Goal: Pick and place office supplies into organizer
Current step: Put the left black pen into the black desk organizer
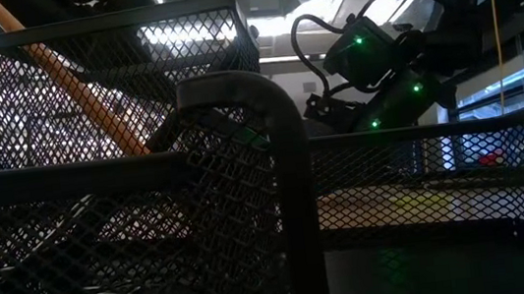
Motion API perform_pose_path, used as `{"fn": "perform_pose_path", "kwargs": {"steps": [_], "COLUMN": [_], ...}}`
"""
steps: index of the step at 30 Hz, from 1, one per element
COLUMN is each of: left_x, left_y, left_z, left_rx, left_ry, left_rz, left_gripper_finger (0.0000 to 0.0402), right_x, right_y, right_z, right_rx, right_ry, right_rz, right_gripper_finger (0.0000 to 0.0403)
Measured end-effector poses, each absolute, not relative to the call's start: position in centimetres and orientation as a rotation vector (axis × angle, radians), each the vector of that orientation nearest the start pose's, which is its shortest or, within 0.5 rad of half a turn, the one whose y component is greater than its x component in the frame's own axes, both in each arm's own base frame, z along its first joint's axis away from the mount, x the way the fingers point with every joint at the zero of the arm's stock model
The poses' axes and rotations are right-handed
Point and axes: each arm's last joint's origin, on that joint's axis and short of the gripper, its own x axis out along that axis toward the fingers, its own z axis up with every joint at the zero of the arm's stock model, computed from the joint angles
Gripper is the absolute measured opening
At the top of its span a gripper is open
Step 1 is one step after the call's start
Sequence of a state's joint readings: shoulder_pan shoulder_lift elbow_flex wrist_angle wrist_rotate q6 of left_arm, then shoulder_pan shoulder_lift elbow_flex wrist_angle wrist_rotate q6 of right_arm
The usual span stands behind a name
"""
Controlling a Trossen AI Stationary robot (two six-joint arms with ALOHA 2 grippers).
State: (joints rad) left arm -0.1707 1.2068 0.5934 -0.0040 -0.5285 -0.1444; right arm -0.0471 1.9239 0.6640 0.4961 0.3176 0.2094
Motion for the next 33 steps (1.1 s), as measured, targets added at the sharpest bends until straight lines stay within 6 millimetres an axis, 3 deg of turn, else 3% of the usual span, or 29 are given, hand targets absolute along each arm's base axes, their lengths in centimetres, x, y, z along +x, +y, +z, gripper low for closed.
{"fn": "perform_pose_path", "kwargs": {"steps": [21,27,33], "left_x": [23.6,23.6,23.6], "left_y": [-2.6,-2.6,-2.6], "left_z": [20.5,20.5,20.5], "left_rx": [0.046,0.046,0.046], "left_ry": [0.55,0.55,0.55], "left_rz": [0.395,0.395,0.395], "left_gripper_finger": [0.0127,0.0127,0.0127], "right_x": [31.1,31.1,30.7], "right_y": [-2.4,-2.4,-2.2], "right_z": [7.0,7.1,8.6], "right_rx": [0.082,0.072,0.035], "right_ry": [0.731,0.729,0.734], "right_rz": [-0.426,-0.418,-0.384], "right_gripper_finger": [0.0017,0.0012,0.0012]}}
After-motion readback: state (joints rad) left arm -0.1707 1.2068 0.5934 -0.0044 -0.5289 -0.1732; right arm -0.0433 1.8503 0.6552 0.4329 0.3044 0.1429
